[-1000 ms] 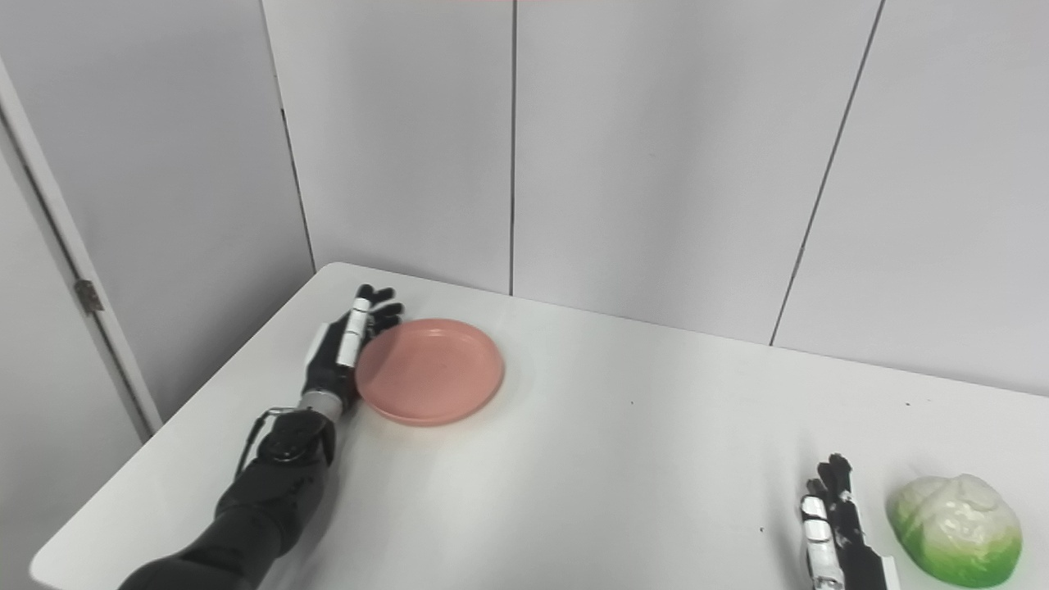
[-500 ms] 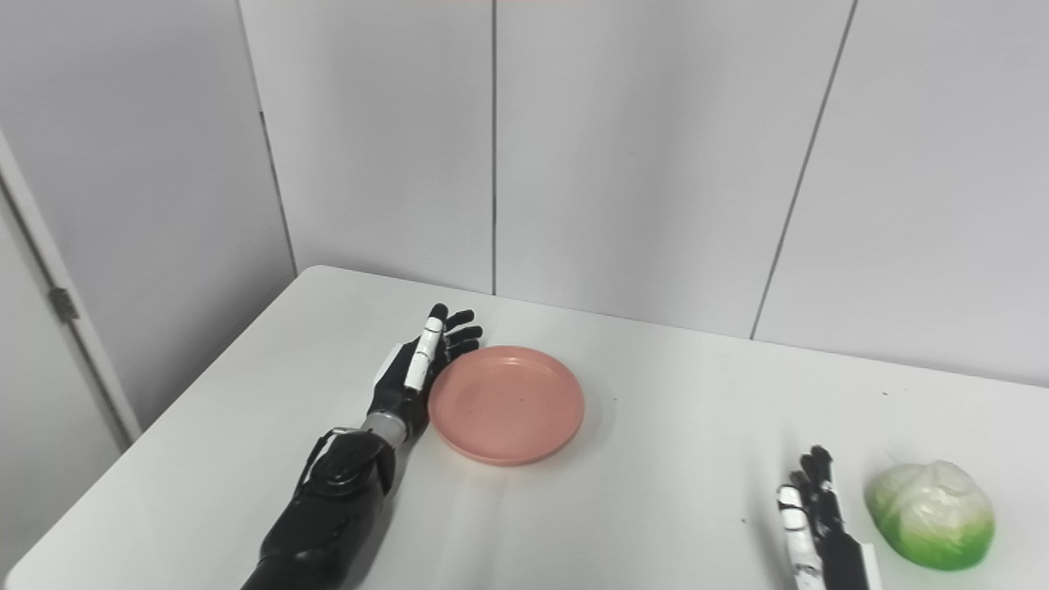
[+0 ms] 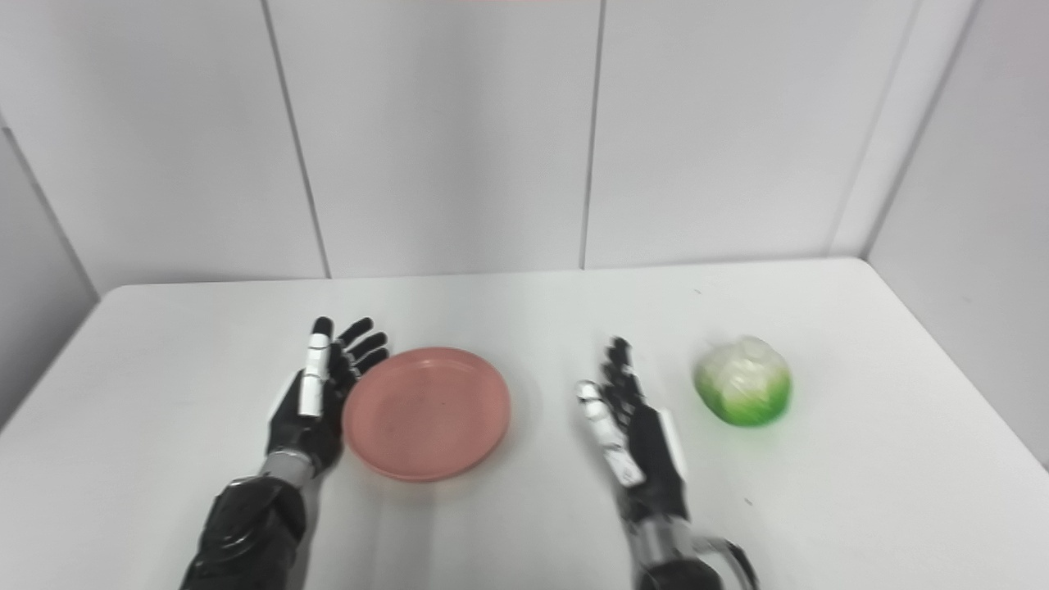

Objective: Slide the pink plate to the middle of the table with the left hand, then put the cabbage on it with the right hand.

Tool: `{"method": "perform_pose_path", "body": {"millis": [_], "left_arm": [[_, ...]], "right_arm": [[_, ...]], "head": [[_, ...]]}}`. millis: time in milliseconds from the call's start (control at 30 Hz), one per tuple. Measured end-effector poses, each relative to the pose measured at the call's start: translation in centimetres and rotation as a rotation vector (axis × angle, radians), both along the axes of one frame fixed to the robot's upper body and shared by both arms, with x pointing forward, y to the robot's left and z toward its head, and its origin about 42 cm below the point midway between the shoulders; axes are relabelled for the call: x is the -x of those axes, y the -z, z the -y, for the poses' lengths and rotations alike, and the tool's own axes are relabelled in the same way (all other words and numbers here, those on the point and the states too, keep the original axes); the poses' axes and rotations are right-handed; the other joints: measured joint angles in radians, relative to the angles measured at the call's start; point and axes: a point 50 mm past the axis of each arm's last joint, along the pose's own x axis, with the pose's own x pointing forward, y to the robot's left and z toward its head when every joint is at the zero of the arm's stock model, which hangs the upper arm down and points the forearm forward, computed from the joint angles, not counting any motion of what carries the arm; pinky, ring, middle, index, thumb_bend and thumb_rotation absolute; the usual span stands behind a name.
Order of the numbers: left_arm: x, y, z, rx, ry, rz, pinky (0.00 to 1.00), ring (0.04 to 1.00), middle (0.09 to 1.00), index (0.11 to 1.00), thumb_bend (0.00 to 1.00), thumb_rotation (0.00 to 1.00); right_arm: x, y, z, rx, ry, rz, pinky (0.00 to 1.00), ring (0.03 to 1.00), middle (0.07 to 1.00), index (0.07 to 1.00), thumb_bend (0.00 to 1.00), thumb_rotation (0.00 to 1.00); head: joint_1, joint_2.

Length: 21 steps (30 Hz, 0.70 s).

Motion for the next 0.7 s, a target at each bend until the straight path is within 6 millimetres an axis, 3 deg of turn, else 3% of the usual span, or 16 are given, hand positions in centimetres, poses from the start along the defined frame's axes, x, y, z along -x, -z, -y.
{"method": "perform_pose_path", "body": {"millis": [200,333,467,567,700], "left_arm": [[1.5,0.1,1.4,0.034,0.010,0.002,0.83,0.858,0.837,0.817,0.75,1.00],[2.2,0.2,2.9,0.013,0.033,0.013,0.84,0.858,0.843,0.828,0.74,1.00],[2.4,0.6,3.9,0.004,0.045,0.043,0.85,0.878,0.858,0.837,0.73,1.00],[2.8,0.9,4.2,0.018,0.028,0.064,0.86,0.879,0.856,0.834,0.73,0.99],[3.1,1.3,5.1,0.020,0.007,0.080,0.88,0.879,0.851,0.831,0.72,0.99]], "right_arm": [[-0.1,-0.1,-0.4,0.005,0.016,-0.002,1.00,1.000,1.000,1.000,0.65,0.78],[0.0,-1.3,-0.2,0.028,0.031,0.008,1.00,1.000,0.987,1.000,0.66,0.79],[0.3,-4.6,1.3,0.186,0.057,0.100,0.97,0.960,0.961,0.994,0.62,0.76],[0.2,-8.0,4.3,0.394,0.090,0.195,0.93,0.928,0.939,0.981,0.69,0.78],[0.0,-12.6,7.4,0.609,0.134,0.258,0.89,0.911,0.915,0.961,0.74,0.73]], "head": [[-0.057,0.040],[-0.056,0.042],[-0.046,0.037],[-0.046,0.028],[-0.045,0.023]]}}
